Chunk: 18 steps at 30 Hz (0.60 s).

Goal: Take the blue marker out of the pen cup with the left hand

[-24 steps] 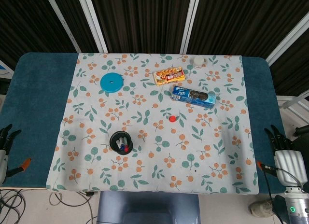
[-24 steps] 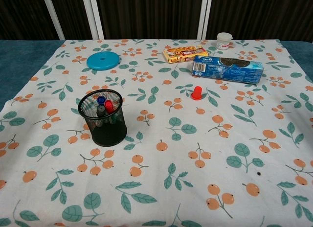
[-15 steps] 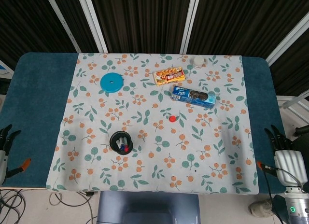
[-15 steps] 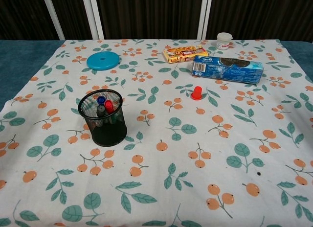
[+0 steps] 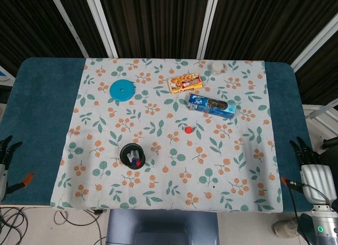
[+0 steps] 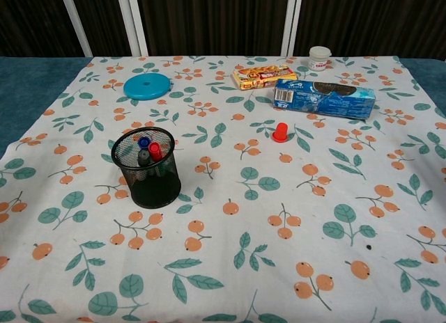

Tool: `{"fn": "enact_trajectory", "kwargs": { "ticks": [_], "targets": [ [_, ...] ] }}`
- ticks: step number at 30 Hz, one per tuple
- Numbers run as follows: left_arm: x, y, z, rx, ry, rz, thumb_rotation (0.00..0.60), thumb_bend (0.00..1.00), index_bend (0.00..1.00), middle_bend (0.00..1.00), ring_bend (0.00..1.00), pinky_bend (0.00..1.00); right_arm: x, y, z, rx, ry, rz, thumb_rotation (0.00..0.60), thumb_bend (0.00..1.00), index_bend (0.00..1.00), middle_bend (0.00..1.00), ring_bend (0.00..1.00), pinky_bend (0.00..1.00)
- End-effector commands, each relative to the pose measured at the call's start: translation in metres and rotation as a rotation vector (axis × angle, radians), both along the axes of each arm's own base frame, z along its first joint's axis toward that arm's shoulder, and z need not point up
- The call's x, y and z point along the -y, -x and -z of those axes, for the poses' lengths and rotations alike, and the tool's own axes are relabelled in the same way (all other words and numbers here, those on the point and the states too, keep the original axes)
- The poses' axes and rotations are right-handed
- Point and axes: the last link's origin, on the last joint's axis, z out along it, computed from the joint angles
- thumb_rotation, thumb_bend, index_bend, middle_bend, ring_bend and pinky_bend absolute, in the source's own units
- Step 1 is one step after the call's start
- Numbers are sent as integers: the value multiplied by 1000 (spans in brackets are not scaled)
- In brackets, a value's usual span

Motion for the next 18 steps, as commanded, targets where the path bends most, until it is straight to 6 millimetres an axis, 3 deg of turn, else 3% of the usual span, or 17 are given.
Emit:
{"fn": "enact_trajectory", "kwargs": {
  "ticks": [1, 10, 18],
  "targets": [
    [-1, 0, 0, 3, 0, 5, 600, 183, 160, 10, 0, 0, 0, 0, 0, 0, 0, 1, 600, 139, 87, 33, 156, 240],
    [-22, -4, 0, 71, 33, 77, 600, 183, 185, 16, 0, 0, -1, 0, 0, 2, 3, 8, 600, 139, 87, 33, 157, 241],
    [-84, -46, 10, 114, 288, 208, 600, 195, 226, 17, 0, 0, -1, 1, 1, -4, 2, 20, 600, 140, 87, 33, 157, 241]
  ]
}}
